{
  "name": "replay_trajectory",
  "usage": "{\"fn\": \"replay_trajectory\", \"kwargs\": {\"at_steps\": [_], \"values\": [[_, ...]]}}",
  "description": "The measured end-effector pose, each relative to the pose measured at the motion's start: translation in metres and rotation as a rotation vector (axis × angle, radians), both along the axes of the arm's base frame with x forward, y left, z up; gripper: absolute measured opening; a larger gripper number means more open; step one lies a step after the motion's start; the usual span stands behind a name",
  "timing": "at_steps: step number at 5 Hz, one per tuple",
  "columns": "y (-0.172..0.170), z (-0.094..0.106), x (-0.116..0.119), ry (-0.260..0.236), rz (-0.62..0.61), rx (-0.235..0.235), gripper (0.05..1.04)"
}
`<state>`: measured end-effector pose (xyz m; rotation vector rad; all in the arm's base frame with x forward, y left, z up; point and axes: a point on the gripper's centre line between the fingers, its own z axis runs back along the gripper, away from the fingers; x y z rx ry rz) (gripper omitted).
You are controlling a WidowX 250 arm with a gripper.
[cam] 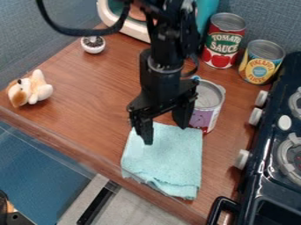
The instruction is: Move the cloth to the upper left side of the can
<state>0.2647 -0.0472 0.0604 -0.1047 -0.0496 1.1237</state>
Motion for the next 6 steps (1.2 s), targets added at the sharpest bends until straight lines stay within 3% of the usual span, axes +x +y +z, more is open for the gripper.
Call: {"fn": "replay_trajectory", "kwargs": {"at_steps": [3,6], "values": [[-0.002,-0.034,0.0,0.044,-0.01,0.004,1.001],[0.075,-0.036,-0.002,0.06,0.255,0.037,1.001]]}}
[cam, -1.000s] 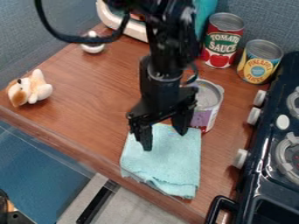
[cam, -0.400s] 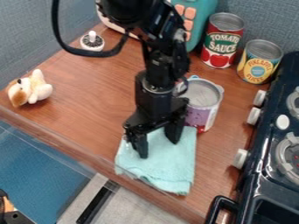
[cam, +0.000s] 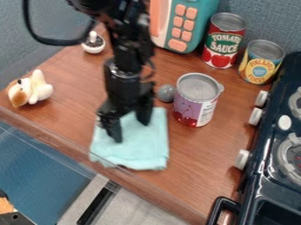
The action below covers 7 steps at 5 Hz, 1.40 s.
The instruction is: Move the cloth to the upper left side of the can
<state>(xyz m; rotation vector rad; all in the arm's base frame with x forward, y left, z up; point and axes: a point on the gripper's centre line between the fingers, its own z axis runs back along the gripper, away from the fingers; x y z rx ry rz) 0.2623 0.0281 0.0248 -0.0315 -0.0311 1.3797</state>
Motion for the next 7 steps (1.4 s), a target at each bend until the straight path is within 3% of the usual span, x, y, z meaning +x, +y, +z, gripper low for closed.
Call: {"fn": "replay_trajectory", "kwargs": {"at_steps": [1,3,5,7], "values": [[0.026,0.003,-0.004,-0.008,0.095,0.017,1.001],[0.082,0.008,0.015,-0.041,0.243,0.049,1.001],[0.101,0.006,0.067,-0.058,0.254,0.004,1.001],[0.093,0.005,0.108,-0.061,0.181,-0.015,0.999]]}}
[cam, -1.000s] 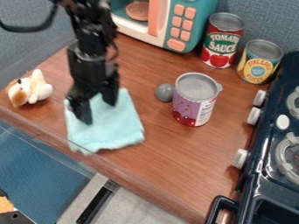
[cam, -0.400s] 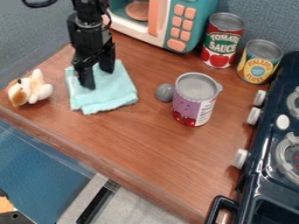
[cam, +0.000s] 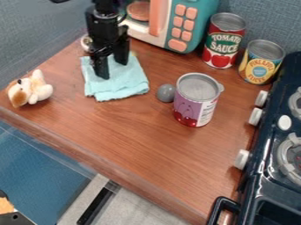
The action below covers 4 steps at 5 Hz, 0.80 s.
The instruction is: Move the cloth to the upper left side of the can
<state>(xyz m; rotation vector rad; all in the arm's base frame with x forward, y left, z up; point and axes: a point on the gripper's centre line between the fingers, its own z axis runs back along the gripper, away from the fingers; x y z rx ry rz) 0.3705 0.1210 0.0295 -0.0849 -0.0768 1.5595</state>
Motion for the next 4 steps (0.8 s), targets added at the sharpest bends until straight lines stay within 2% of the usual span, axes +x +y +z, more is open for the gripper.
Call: {"fn": "replay_trajectory", "kwargs": {"at_steps": [1,2,4], "values": [[-0.011,0.001,0.021,0.006,-0.057,0.01,0.999],[-0.022,0.005,0.032,0.006,-0.096,-0.005,0.999],[-0.023,0.01,0.029,0.011,-0.085,-0.014,0.999]]}}
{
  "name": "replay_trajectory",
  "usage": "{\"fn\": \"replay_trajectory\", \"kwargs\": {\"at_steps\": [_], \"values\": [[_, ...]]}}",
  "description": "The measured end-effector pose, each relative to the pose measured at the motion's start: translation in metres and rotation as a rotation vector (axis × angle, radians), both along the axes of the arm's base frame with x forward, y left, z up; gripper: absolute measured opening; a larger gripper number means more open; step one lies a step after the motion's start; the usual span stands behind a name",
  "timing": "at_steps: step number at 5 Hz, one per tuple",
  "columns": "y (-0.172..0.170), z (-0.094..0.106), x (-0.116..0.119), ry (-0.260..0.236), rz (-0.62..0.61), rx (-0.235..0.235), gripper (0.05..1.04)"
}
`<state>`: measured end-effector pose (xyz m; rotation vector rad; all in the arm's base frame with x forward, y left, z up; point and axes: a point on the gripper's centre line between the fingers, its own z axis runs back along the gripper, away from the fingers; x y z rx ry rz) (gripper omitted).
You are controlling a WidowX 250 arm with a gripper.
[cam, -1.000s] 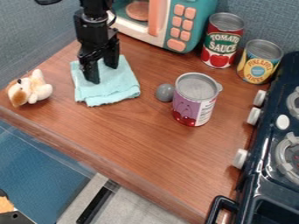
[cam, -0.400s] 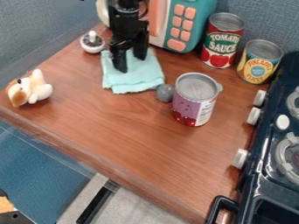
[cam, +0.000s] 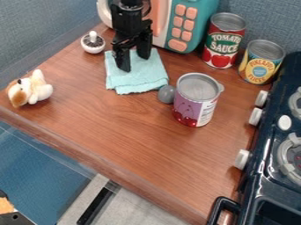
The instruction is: Move the cloth to the upper left side of the can
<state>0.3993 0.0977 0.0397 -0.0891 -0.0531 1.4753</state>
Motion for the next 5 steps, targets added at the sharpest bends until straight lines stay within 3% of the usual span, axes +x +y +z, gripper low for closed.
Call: {"fn": "replay_trajectory", "kwargs": {"at_steps": [1,2,5], "values": [[0.006,0.032,-0.004,-0.06,0.02,0.023,0.999],[0.014,0.053,-0.01,-0.077,0.014,0.039,0.999],[0.016,0.054,-0.011,-0.08,0.022,0.04,0.999]]}}
